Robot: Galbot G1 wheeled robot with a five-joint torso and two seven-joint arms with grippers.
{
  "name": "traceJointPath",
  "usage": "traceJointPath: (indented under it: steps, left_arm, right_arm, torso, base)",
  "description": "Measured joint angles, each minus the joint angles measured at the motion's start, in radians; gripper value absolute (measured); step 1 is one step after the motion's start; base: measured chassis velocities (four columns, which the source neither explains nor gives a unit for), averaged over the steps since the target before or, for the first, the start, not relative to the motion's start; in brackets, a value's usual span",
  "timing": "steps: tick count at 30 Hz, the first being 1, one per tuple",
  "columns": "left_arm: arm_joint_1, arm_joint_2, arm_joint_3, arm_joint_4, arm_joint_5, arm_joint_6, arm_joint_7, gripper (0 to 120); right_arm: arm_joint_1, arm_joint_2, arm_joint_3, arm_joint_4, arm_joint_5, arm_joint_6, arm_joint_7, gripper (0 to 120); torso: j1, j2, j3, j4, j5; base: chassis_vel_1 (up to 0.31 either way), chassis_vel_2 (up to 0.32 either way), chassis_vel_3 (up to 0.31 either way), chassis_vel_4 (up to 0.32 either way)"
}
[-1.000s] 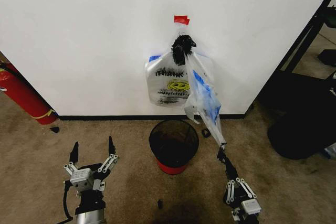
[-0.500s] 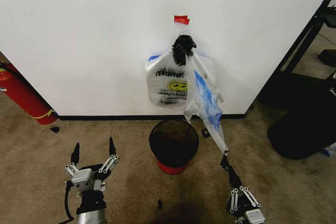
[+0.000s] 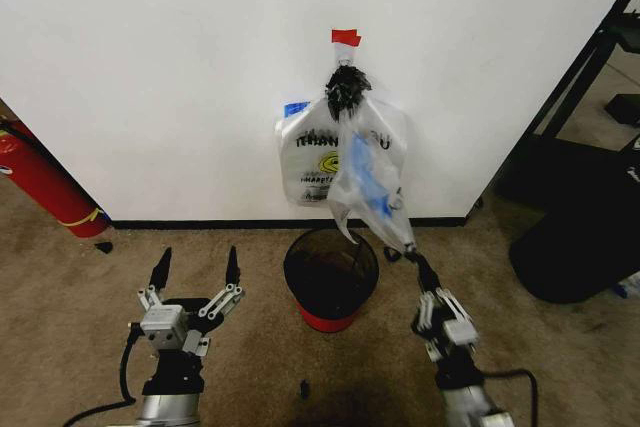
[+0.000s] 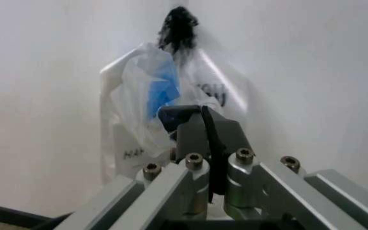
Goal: Pick up the garbage bag from the wall and place it over the trash bin.
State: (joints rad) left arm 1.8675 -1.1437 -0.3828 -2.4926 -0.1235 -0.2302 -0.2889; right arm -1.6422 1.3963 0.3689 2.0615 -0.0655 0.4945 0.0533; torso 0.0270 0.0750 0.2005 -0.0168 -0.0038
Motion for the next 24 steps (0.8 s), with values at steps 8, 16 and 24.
traceJointPath:
  steps: [8, 16, 24]
  left_arm:
    - [-0.136, 0.278, -0.015, -0.012, -0.316, 0.195, 0.053, 100]
    - [-0.677, 0.546, 0.103, -0.012, -0.826, 0.440, -0.008, 100]
    - [-1.207, 0.546, 0.488, 0.023, -1.040, 0.554, -0.079, 100]
  right_arm:
    - [0.041, 0.031, -0.049, -0.016, -0.015, -0.060, 0.000, 0]
    - [0.074, 0.090, -0.067, -0.045, -0.067, -0.081, 0.003, 0]
    - [0.081, 0.098, -0.049, -0.059, -0.072, -0.082, 0.009, 0]
  torso:
    - [0.000, 0.000, 0.000, -0.0004, -0.0005]
    - [0.000, 0.000, 0.000, -0.0003, -0.0002]
    - [0.000, 0.000, 0.000, -0.0002, 0.0001]
  base:
    - [0.000, 0.000, 0.000, 0.000]
    - [0.000, 0.000, 0.000, 0.000]
    - [0.000, 0.000, 0.000, 0.000]
